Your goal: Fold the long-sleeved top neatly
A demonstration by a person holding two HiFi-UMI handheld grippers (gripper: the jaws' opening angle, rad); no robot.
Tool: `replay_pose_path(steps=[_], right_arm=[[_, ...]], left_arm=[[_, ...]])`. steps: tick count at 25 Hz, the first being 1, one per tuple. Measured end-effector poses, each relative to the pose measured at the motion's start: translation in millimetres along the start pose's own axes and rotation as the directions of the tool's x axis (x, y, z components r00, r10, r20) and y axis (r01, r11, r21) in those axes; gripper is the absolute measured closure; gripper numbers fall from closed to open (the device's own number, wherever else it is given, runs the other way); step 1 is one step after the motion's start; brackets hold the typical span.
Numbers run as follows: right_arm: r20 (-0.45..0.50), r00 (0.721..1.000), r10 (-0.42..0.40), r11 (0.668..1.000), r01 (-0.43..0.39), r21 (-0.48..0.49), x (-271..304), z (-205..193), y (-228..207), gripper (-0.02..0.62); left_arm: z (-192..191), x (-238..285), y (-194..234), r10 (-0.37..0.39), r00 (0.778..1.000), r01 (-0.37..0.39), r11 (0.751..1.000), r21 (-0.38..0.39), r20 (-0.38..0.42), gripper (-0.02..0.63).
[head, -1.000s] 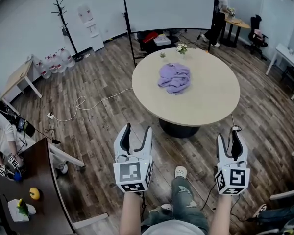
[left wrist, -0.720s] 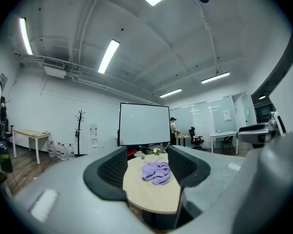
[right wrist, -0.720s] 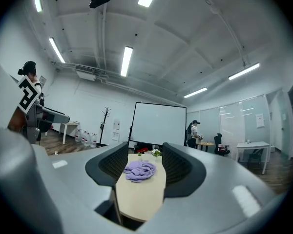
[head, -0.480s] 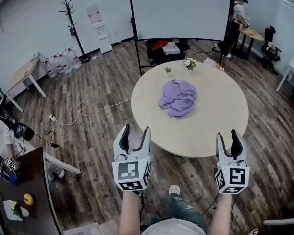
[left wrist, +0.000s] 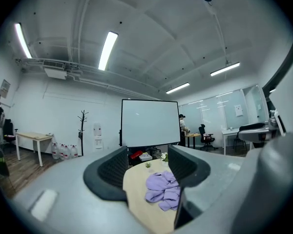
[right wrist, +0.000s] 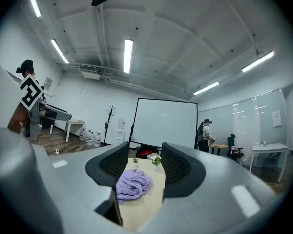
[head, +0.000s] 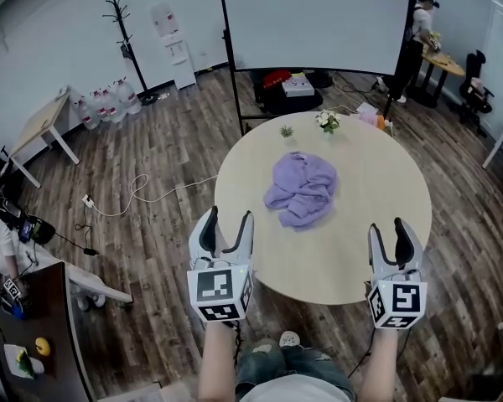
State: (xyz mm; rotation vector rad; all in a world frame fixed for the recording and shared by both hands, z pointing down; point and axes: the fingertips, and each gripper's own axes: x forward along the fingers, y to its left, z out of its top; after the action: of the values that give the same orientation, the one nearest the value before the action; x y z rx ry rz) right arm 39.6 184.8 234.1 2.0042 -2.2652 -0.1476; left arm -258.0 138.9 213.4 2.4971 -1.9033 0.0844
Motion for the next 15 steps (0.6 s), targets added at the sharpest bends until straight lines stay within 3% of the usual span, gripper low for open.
replay_pose_path(steps=[15], right_arm=[[-0.095, 0.995, 0.023, 1.000, -0.023, -0.006, 113.5, -40.1, -10.7, 0.373]], left_arm=[[-42.6, 112.1, 25.4, -0.007, 0.995, 0.006, 1.000, -0.006, -0.103, 0.351]])
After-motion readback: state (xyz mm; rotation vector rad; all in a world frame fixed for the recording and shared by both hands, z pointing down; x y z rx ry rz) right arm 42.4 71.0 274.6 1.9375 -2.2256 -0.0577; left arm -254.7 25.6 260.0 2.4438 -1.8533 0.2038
